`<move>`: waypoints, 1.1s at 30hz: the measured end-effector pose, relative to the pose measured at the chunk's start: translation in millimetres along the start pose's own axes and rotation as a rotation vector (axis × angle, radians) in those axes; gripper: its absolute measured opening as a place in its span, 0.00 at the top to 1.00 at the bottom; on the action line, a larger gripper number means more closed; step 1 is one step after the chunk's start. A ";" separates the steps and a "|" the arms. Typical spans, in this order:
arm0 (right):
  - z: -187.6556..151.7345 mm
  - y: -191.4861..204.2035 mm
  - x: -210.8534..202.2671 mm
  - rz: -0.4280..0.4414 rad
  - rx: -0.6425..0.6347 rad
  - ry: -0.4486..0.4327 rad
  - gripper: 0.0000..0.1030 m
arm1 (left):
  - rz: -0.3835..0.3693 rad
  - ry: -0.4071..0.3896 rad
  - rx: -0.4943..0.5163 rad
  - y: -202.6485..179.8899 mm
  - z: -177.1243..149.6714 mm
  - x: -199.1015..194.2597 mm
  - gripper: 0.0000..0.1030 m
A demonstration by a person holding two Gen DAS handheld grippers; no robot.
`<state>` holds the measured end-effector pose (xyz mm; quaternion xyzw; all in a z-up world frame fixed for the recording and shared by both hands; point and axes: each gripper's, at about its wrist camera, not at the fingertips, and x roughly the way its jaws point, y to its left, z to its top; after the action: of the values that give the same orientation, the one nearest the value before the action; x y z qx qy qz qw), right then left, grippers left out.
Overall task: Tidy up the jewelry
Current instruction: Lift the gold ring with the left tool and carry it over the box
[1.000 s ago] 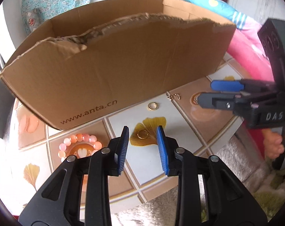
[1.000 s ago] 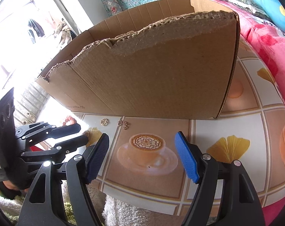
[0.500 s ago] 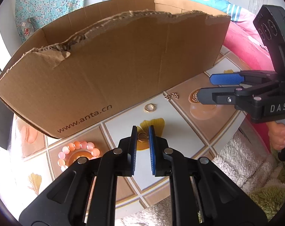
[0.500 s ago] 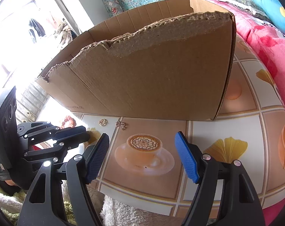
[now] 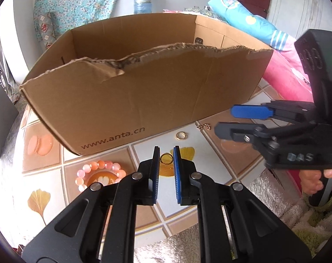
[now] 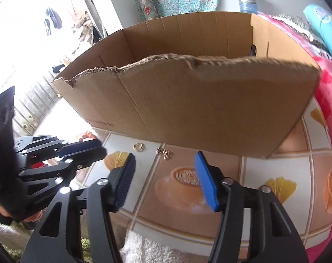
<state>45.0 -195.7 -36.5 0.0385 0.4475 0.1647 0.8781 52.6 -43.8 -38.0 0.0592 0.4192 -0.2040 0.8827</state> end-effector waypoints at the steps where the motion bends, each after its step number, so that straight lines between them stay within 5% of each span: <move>1: 1.3 0.4 1.9 -0.009 0.005 0.005 0.57 | 0.001 -0.002 -0.005 1.3 -0.7 -0.2 0.89; 7: 5.4 8.9 18.0 -0.037 0.003 0.043 0.76 | -0.017 -0.022 -0.038 11.1 -5.9 -7.8 0.89; 15: 6.6 25.5 26.9 -0.112 -0.083 0.077 0.85 | -0.038 -0.045 -0.055 16.9 -8.6 -9.8 0.89; 18: 9.8 28.2 27.9 -0.115 -0.093 0.098 0.96 | -0.051 -0.052 -0.058 17.4 -11.3 -10.1 0.89; 24: 14.5 23.2 25.5 -0.071 -0.030 0.129 0.99 | -0.065 -0.072 -0.058 21.1 -12.1 -13.0 0.89; 33: 24.0 22.6 -3.8 -0.059 -0.009 0.061 0.99 | -0.071 -0.097 -0.072 27.7 -21.0 -22.3 0.89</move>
<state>56.4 -173.7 -14.3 0.0160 0.4740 0.1418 0.8689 36.2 -5.9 -36.3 0.0028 0.3848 -0.2226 0.8958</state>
